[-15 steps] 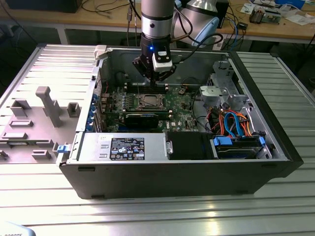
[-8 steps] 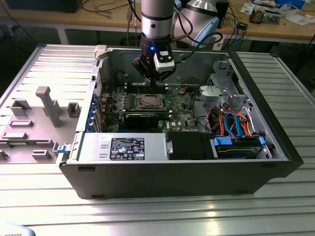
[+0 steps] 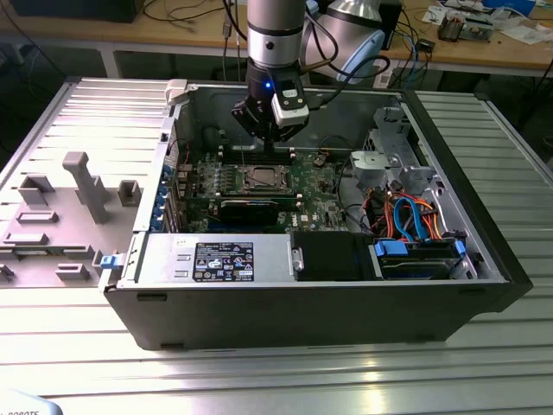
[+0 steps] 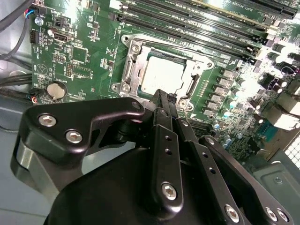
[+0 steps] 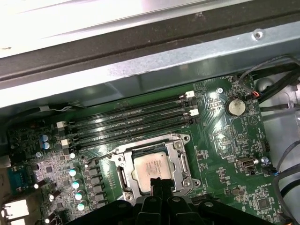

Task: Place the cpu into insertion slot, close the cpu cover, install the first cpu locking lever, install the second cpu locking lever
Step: 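Install the first cpu locking lever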

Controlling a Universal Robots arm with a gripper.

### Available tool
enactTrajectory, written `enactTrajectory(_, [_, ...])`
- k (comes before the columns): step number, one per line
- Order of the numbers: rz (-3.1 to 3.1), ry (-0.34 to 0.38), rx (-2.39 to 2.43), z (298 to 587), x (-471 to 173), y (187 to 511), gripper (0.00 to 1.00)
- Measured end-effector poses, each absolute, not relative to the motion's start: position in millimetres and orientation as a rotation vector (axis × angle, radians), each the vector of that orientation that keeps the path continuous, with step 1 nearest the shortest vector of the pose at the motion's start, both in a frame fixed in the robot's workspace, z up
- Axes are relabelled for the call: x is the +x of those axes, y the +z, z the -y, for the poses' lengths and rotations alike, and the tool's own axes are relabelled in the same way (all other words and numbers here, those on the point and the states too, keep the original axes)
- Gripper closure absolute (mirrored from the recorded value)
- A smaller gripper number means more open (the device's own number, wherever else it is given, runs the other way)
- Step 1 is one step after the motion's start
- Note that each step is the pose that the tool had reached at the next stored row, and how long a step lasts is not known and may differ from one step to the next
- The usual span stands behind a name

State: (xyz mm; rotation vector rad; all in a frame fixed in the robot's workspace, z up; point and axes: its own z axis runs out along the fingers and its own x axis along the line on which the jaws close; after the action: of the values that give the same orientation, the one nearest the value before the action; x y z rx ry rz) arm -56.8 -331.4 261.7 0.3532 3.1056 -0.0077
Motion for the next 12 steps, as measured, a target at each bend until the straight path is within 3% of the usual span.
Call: enactTrajectory(12, [-3.122,-0.006,0.137,331.4,-57.1,261.7,0.89])
